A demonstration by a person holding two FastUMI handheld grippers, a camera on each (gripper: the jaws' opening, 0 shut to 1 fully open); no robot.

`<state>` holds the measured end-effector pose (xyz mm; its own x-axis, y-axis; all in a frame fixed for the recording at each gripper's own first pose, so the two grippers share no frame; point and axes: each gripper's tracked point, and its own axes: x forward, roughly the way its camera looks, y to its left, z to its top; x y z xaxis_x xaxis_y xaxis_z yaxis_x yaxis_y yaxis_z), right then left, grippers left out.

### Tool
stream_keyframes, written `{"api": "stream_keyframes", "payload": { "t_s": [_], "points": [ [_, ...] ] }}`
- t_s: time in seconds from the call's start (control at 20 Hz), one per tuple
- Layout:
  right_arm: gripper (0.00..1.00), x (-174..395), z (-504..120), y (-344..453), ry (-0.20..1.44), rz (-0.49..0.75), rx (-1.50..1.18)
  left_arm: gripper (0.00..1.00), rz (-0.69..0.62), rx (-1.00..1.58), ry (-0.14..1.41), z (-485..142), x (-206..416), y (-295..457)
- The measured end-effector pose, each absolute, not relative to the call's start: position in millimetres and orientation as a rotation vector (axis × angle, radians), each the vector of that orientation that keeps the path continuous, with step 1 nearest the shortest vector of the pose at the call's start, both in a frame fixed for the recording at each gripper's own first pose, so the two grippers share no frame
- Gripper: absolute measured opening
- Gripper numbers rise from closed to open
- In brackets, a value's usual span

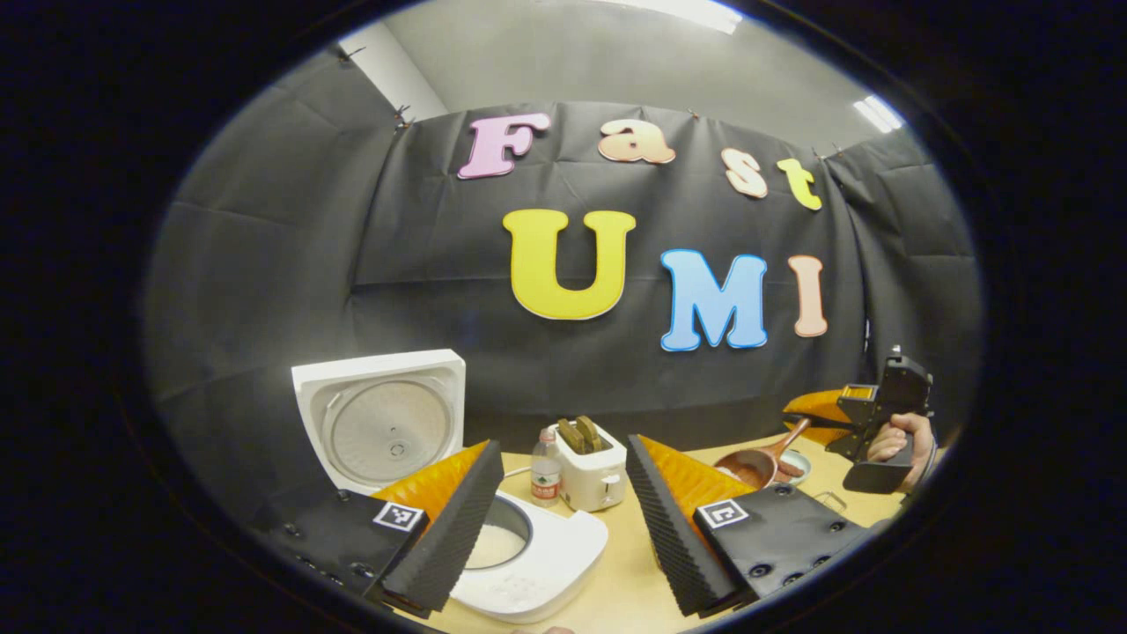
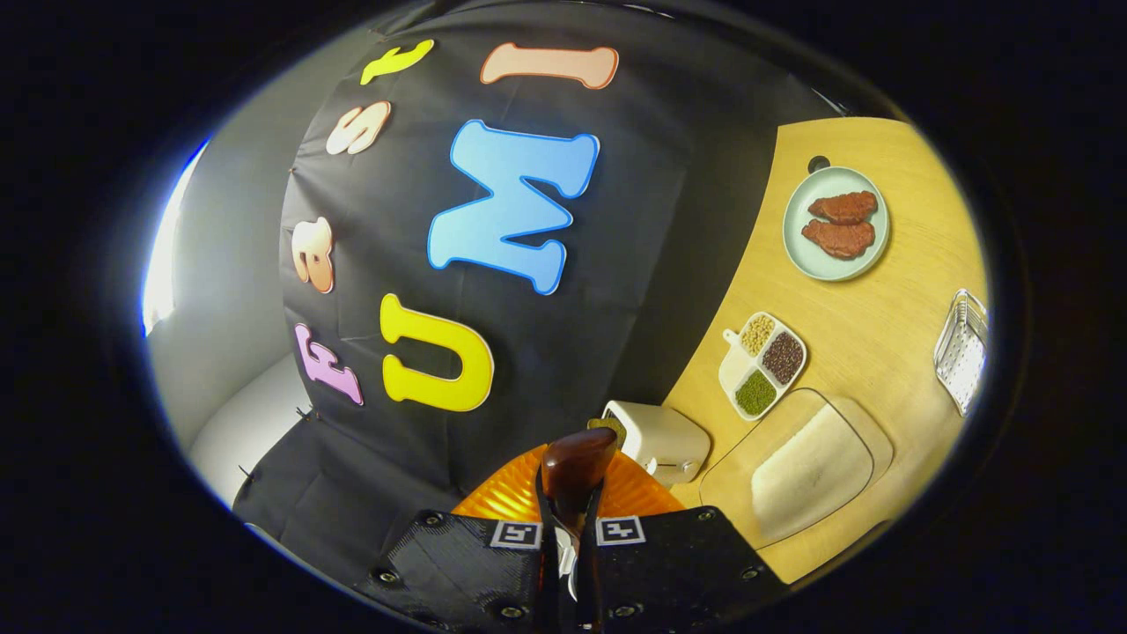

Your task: Close the left gripper, press the button to open the rice cooker; take a wooden spoon from the chopstick holder with the right hand, scoop a spoonful of rice and pour it into the rice cooker, then put the wooden spoon back into the chopstick holder.

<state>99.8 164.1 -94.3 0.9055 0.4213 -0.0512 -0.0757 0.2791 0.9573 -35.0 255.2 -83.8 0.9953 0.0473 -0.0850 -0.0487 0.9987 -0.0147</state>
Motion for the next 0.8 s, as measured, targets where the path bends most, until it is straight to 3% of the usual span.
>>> {"api": "stream_keyframes", "payload": {
  "t_s": [0.8],
  "points": [
    [0.08, 129.2, -64.4, 334.4, 0.444, 0.592, 1.127, 1.00, 0.095, -0.089, 0.091, -114.5, -71.2, 351.1]
  ]
}}
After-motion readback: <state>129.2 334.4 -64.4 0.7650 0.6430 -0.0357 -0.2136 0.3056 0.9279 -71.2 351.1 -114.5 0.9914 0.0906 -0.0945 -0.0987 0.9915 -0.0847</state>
